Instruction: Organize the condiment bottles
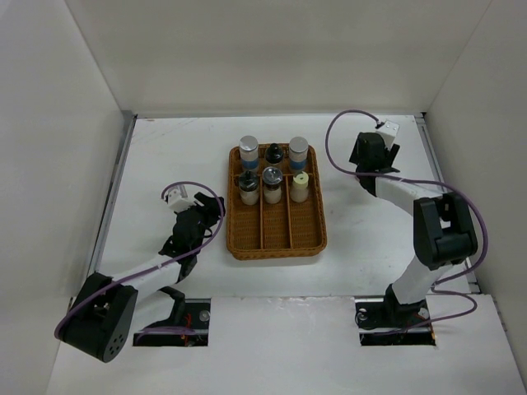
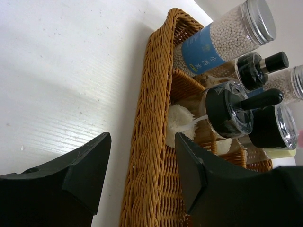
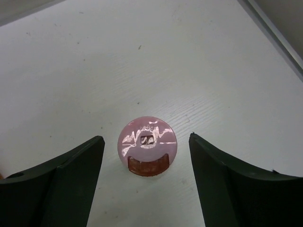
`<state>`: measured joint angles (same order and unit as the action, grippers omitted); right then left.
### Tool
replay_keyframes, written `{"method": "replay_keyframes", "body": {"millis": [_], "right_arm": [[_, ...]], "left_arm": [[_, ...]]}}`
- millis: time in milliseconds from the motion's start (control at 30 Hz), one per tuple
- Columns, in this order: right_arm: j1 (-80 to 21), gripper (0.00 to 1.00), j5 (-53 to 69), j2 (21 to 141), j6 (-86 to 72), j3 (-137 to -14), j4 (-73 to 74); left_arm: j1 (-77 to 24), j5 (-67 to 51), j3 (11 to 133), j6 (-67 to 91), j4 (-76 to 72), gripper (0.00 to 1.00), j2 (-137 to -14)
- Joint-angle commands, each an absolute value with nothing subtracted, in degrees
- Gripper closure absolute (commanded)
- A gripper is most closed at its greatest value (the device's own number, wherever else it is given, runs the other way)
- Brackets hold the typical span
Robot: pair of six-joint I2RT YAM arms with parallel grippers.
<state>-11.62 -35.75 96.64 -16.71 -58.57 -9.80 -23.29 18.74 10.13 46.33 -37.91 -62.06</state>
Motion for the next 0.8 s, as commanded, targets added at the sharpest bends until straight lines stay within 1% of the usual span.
{"method": "replay_keyframes", "body": {"millis": [0, 167, 267, 467, 533, 667, 767], "right_arm": [[-10.8, 0.23, -33.1, 97.8, -18.3, -62.1, -10.2], [-10.9, 0.45, -33.2, 96.6, -19.4, -60.6, -11.3], [-11.9, 0.54, -35.3, 93.4, -19.6, -58.0, -13.1], [-19.9, 0.56, -39.7, 82.7, -19.4, -49.1, -12.7], [-23.9, 0.55, -41.1, 76.9, -19.8, -46.1, -9.9], [-30.8, 0.56, -43.0, 67.0, -20.4, -43.7, -3.3], [-36.6, 0.56, -42.5, 62.4, -22.7, -43.9, 1.7]], "left_arm": [[-23.4, 18.8, 10.9, 46.3, -40.8, 0.46, -61.2], [-23.4, 18.6, 11.0, 46.5, -40.8, 0.46, -61.9], [-23.5, 19.0, 11.0, 46.3, -40.8, 0.46, -61.3], [-23.2, 18.7, 10.8, 46.6, -40.8, 0.46, -61.2], [-23.1, 19.2, 10.5, 46.5, -40.8, 0.46, -60.9], [-23.3, 18.3, 11.2, 46.8, -40.8, 0.46, -62.4], [-23.2, 18.9, 11.0, 46.5, -40.8, 0.45, -61.7]]}}
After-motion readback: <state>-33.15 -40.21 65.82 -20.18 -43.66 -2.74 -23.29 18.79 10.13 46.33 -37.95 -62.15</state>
